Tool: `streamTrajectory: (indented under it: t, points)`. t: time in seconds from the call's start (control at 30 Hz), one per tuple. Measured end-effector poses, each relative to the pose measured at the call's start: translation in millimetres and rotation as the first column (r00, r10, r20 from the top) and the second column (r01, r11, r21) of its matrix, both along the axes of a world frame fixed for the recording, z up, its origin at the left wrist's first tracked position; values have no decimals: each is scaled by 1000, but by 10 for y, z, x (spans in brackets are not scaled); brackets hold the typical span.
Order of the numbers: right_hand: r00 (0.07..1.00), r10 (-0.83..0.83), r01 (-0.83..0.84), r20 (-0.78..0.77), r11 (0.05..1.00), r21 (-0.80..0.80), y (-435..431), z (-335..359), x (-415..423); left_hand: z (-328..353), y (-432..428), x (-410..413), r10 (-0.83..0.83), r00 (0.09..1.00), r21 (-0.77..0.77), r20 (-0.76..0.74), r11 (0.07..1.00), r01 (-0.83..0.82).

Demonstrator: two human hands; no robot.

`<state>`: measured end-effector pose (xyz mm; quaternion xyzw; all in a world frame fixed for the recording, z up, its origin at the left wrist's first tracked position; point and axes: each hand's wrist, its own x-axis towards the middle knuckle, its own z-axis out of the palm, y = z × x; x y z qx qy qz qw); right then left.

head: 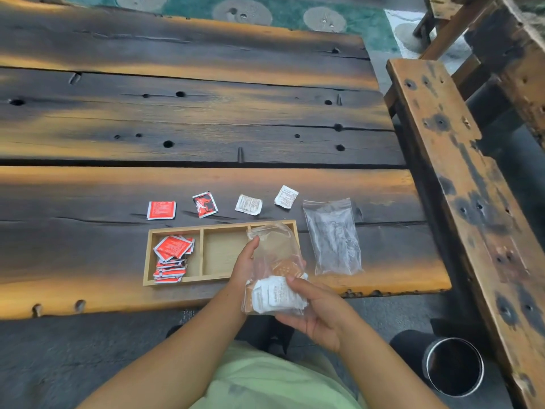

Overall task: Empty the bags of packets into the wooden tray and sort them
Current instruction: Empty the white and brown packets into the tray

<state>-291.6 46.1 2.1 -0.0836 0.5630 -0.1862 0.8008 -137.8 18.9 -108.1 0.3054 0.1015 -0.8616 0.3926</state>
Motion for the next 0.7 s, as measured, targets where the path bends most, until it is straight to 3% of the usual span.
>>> streamTrajectory:
  t: [0.7]
  points:
    - [998, -62, 62, 9, 998, 2, -112, 200, -18, 178, -50, -41, 74, 996, 71, 42, 995, -77]
